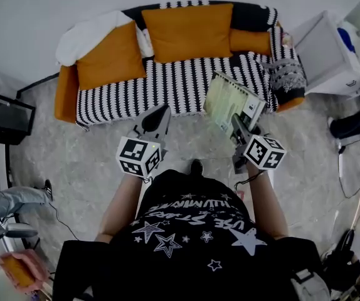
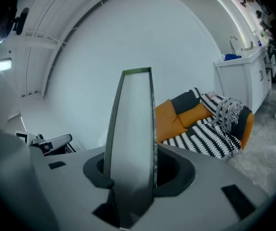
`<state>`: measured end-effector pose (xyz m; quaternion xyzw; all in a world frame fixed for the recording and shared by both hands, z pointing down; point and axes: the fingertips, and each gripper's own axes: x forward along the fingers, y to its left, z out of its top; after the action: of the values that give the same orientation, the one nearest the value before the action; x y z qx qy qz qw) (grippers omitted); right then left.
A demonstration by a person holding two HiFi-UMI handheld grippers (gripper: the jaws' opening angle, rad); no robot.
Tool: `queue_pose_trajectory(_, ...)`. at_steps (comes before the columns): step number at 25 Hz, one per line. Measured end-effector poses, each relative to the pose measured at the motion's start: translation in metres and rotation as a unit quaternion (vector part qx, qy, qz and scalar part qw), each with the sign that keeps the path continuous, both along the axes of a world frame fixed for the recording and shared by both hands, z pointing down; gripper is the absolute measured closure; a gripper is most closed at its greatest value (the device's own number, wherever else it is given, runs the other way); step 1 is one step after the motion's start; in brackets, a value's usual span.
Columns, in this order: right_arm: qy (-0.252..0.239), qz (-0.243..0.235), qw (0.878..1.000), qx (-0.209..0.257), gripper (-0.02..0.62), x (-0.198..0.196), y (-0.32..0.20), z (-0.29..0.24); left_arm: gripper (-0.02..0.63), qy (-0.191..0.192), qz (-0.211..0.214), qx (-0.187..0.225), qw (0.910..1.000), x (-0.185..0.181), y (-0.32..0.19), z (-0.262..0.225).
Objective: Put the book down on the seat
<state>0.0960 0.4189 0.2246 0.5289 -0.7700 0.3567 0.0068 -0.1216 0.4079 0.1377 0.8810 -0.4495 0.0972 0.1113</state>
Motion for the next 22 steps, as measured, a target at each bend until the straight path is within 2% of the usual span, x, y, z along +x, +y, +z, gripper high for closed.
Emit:
queue_pose_trajectory(6,-0.010,0.003,1.000,-0.008,0.423,0.005,-0.012,0.009,0.597,-0.010,-0.007,-0.014,0.9998,-0.006,-0.012,0.005)
queue_pose_trajectory(10,-0.005,0.010,1.000,-0.017,0.423,0.006,-0.019,0.015,0.597,-0.014,0.003,-0.018,0.9997,-0.006,-0.026,0.010)
queue_pose_trajectory(16,0.004,0.026,0.999,-0.029,0.423,0.011,-0.041,0.022,0.597,-0.001,0.020,-0.029,0.9994,0.001,-0.067,0.025)
queue_pose_trajectory(22,0.024,0.036,0.998,-0.051,0.423,0.013,-0.093,0.028,0.597,0.014,0.034,-0.038,0.9986,0.005,-0.126,0.030)
